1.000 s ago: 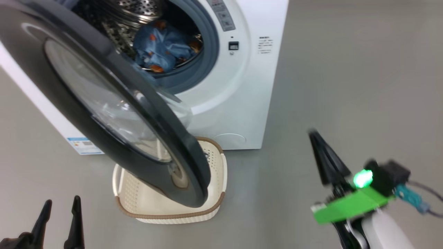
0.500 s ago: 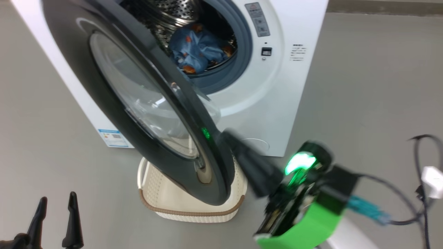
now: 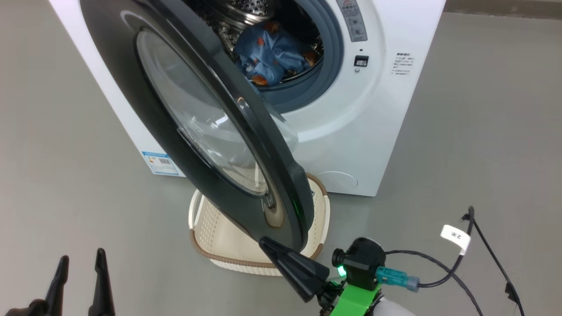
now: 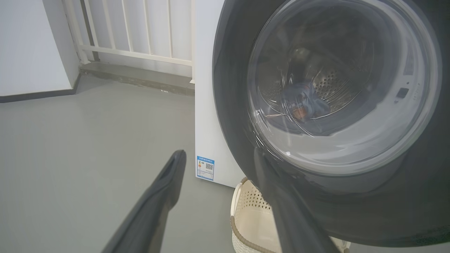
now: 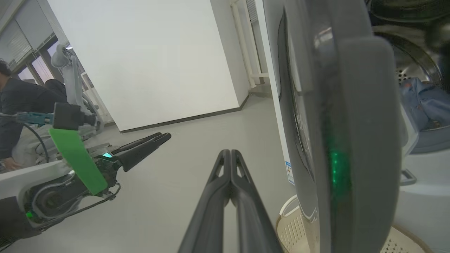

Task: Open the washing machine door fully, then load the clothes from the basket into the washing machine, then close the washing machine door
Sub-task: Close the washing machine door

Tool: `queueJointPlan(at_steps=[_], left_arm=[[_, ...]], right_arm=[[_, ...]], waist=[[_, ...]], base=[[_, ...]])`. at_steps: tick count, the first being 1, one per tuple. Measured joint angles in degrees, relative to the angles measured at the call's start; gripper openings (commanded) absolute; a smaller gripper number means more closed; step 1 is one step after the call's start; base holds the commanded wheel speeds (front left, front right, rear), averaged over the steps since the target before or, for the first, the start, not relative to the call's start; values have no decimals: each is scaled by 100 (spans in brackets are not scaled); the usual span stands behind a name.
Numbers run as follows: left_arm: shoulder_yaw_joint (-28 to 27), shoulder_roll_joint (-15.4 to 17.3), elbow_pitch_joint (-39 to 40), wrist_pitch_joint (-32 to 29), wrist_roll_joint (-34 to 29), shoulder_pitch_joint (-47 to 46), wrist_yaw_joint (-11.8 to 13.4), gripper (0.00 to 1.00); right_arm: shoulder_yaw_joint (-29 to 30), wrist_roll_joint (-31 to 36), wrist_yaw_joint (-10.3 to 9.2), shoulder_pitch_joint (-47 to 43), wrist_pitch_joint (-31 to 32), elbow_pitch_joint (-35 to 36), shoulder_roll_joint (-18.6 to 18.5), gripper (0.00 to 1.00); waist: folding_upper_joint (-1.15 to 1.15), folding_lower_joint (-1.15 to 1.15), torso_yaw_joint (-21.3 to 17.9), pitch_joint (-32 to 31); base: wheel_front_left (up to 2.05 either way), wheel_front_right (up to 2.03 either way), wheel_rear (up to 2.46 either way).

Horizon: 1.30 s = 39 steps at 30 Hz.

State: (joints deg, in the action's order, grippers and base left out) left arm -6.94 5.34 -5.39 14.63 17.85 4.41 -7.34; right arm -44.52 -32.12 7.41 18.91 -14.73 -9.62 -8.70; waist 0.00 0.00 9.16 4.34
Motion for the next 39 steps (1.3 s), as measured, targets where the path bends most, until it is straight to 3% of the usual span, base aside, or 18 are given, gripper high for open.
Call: queueJointPlan(at_steps=[10, 21, 39], left_arm=[[85, -43, -105, 0, 11, -85, 0, 100], [263, -45, -109, 0, 11, -286, 0, 100], [632, -164, 33, 0, 12, -855, 0, 100]], right_arm=[[252, -76, 0, 28, 0, -665, 113, 0], [924, 31, 1, 232, 1, -776, 177, 0], [2631, 366, 1, 1187, 1, -1063, -1, 0]], waist=[[0, 0, 95, 156], [0, 0, 108, 330], [0, 0, 214, 931]], base=[[0, 0, 0], [0, 0, 0], [0, 0, 0]])
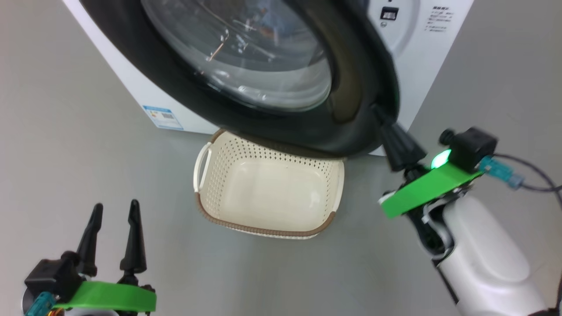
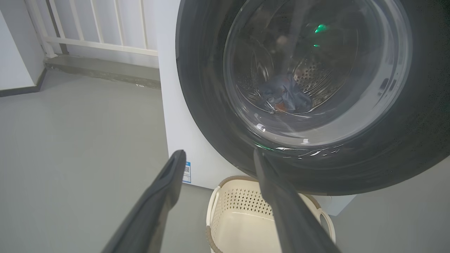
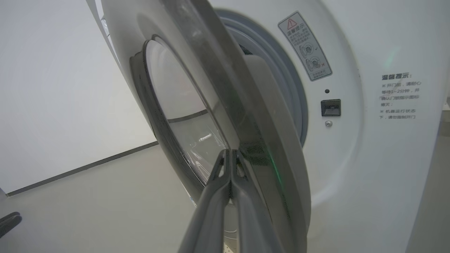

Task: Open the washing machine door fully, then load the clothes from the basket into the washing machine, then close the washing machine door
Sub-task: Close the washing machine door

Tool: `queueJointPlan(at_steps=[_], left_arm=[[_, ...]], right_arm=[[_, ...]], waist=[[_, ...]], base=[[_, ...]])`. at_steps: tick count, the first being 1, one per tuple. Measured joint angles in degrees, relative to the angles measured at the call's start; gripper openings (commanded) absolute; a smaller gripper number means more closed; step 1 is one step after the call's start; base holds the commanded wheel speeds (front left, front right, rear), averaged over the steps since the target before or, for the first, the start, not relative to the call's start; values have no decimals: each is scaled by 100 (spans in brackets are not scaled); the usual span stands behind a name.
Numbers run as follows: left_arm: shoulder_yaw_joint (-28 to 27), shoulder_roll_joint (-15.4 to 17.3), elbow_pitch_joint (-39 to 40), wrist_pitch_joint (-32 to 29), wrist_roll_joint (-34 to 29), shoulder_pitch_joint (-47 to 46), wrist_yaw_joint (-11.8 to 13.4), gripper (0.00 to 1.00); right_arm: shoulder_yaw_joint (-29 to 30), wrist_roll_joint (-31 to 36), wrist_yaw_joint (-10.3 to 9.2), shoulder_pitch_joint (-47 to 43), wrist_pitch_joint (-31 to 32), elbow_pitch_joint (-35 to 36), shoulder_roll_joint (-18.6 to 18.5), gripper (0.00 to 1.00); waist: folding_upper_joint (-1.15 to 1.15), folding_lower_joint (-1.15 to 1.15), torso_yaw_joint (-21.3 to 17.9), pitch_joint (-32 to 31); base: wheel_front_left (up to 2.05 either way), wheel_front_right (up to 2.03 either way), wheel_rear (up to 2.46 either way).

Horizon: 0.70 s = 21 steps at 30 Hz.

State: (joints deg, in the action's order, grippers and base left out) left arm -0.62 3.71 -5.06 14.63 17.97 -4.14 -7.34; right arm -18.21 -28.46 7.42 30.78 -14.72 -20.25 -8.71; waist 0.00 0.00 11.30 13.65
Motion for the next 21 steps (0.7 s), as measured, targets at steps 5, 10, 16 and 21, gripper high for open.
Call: queueJointPlan(at_steps=[5, 10, 16, 21], left_arm=[[76, -29, -1, 0, 8, -165, 0, 100], [142, -73, -1, 1, 52, -327, 0, 100], [240, -99, -2, 1, 63, -560, 0, 100], [302, -114, -2, 1, 102, -740, 0, 100]], right_arm=[[465, 41, 0, 318, -1, -163, -40, 0], [932, 126, 0, 629, -1, -274, -27, 0], [1368, 314, 0, 1017, -2, -445, -13, 0], [1733, 366, 0, 1389, -2, -553, 35, 0]], waist=[[0, 0, 113, 157], [0, 0, 225, 317], [0, 0, 328, 530], [0, 0, 402, 709]], base=[[0, 0, 0], [0, 0, 0], [0, 0, 0], [0, 0, 0]])
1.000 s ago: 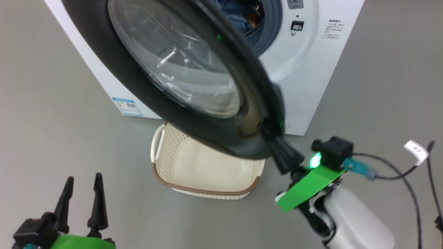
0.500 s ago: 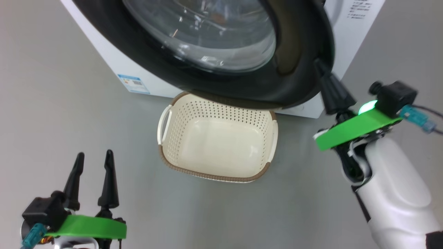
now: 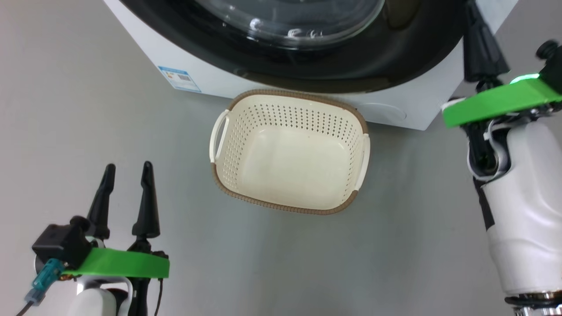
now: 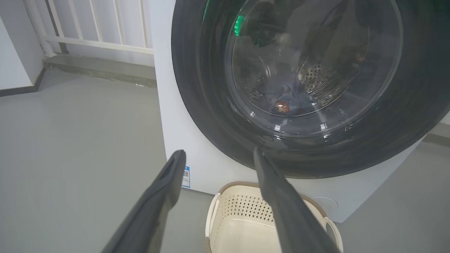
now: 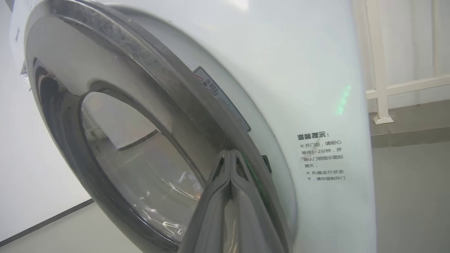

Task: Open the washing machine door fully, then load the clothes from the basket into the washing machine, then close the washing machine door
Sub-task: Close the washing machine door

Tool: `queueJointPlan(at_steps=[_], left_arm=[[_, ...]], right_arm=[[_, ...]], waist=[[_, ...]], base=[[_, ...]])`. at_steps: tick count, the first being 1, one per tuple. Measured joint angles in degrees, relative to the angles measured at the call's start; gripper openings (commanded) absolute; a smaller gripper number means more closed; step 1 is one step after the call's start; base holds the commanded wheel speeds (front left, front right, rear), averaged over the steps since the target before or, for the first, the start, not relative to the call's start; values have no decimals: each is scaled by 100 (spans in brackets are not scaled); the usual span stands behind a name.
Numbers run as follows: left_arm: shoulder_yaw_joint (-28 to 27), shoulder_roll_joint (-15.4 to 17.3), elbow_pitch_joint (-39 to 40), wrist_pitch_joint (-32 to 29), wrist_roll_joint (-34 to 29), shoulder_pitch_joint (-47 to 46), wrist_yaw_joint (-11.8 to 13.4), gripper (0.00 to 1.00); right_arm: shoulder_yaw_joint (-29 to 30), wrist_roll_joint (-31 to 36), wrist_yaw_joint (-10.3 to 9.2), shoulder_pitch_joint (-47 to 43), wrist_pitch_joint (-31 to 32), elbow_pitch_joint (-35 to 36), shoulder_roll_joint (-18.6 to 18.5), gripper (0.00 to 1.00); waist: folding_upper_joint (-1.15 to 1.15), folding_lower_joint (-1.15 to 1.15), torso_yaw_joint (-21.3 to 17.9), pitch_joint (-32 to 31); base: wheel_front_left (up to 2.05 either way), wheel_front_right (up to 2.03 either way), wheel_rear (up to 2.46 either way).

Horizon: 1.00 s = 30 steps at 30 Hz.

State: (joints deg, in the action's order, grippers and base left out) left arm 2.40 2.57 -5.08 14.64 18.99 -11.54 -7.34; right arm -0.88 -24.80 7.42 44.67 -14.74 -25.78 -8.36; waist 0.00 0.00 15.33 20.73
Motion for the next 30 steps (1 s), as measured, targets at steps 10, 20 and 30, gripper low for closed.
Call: queueJointPlan(at_steps=[10, 20, 30], left_arm=[[87, -30, 5, 0, 0, -173, 0, 100], [166, -34, -5, 0, 8, -289, 0, 100], [245, -22, -25, 0, 20, -311, 0, 100]], right_arm=[[374, 215, 0, 353, -26, -97, 116, 0], [471, 359, 24, 381, -102, -88, 120, 0], [313, 347, 46, 410, -41, -114, 157, 0]], waist=[[0, 0, 96, 229], [0, 0, 162, 341], [0, 0, 173, 378]], base=[[0, 0, 0], [0, 0, 0], [0, 0, 0]])
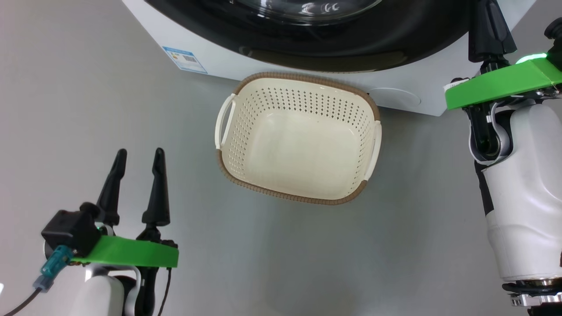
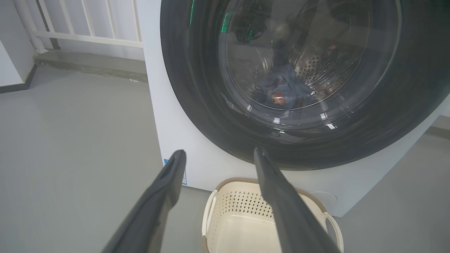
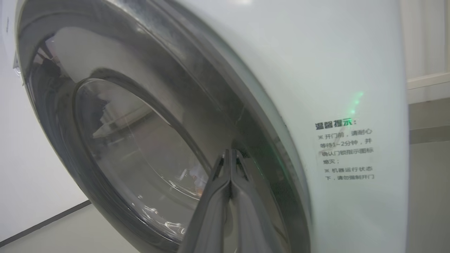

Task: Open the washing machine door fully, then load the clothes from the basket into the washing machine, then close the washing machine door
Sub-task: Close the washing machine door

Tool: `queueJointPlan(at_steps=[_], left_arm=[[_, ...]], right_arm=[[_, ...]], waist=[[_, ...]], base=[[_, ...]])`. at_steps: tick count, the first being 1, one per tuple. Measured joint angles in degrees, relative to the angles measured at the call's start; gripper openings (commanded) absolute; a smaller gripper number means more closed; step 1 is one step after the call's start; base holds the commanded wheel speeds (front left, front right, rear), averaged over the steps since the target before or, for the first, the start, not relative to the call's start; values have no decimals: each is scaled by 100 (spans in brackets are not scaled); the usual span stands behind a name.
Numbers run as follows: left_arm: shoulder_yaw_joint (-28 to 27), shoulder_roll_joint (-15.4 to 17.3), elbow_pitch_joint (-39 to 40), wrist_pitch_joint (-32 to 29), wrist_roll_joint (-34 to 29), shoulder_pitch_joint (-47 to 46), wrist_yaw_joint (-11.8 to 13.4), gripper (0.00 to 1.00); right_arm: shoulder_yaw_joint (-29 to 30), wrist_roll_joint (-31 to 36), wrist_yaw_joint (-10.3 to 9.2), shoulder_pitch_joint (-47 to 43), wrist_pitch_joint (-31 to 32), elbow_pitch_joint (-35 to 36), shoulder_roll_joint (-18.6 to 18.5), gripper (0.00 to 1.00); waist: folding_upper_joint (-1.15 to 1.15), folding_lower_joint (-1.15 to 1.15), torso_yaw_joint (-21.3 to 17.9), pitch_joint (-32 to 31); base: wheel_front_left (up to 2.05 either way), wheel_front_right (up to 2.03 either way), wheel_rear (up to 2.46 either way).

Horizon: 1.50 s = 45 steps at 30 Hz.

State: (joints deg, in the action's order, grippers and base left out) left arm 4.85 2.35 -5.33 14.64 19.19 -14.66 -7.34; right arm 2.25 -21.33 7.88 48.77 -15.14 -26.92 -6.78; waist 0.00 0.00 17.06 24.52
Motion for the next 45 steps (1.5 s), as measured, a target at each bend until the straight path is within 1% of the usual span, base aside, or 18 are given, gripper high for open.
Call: queueJointPlan(at_steps=[2, 3, 4, 7, 8, 9, 13, 21, 28, 29, 39, 45], left_arm=[[-8, 7, -36, 0, 7, 1, 0, 100], [-14, 13, -54, 0, 7, 2, 0, 100], [-20, 24, -70, 0, 7, 4, 0, 100], [-56, 60, -129, 0, 7, 18, 0, 100], [-69, 70, -148, 0, 5, 34, 0, 100], [-87, 82, -177, 0, 4, 56, 0, 100], [-177, 166, -268, 0, -12, 199, 0, 100], [-374, 287, -402, 0, -26, 457, 0, 100], [-485, 415, -512, 0, -31, 689, 0, 100], [-485, 415, -512, 0, -31, 689, 0, 100], [-543, 623, -697, 0, 9, 789, 0, 100], [-581, 628, -720, 0, 2, 934, 0, 100]], right_arm=[[-110, -5, -5, -4, 0, 18, -48, 0], [-155, -23, -11, -16, 0, 41, -68, 7], [-193, -48, -27, -42, 0, 71, -83, 24], [-366, -57, -31, -231, 0, 153, -93, 49], [-419, -64, -31, -331, 0, 172, -89, 83], [-490, -75, -31, -443, 0, 177, -89, 100], [-788, -116, -31, -946, 0, 199, -89, 100], [-1034, -355, -31, -1729, 0, 359, -138, 100], [-1056, -398, -31, -2412, 0, 487, -165, 100], [-1056, -398, -31, -2412, 0, 487, -165, 100], [-1002, -458, -31, -2975, 1, 661, -245, 100], [-859, -464, -31, -3299, 1, 750, -279, 100]], waist=[[0, 0, -20, -39], [0, 0, -32, -67], [0, 0, -46, -101], [0, 0, -93, -215], [0, 0, -111, -256], [0, 0, -132, -301], [0, 0, -254, -536], [0, 0, -506, -910], [0, 0, -833, -1184], [0, 0, -833, -1184], [0, 0, -1413, -1456], [0, 0, -1730, -1583]], base=[[0, 0, 0], [0, 0, 0], [0, 0, 0], [0, 0, 0], [0, 0, 0], [0, 0, 0], [0, 0, 0], [0, 0, 0], [0, 0, 0], [0, 0, 0], [0, 0, 0], [0, 0, 0]])
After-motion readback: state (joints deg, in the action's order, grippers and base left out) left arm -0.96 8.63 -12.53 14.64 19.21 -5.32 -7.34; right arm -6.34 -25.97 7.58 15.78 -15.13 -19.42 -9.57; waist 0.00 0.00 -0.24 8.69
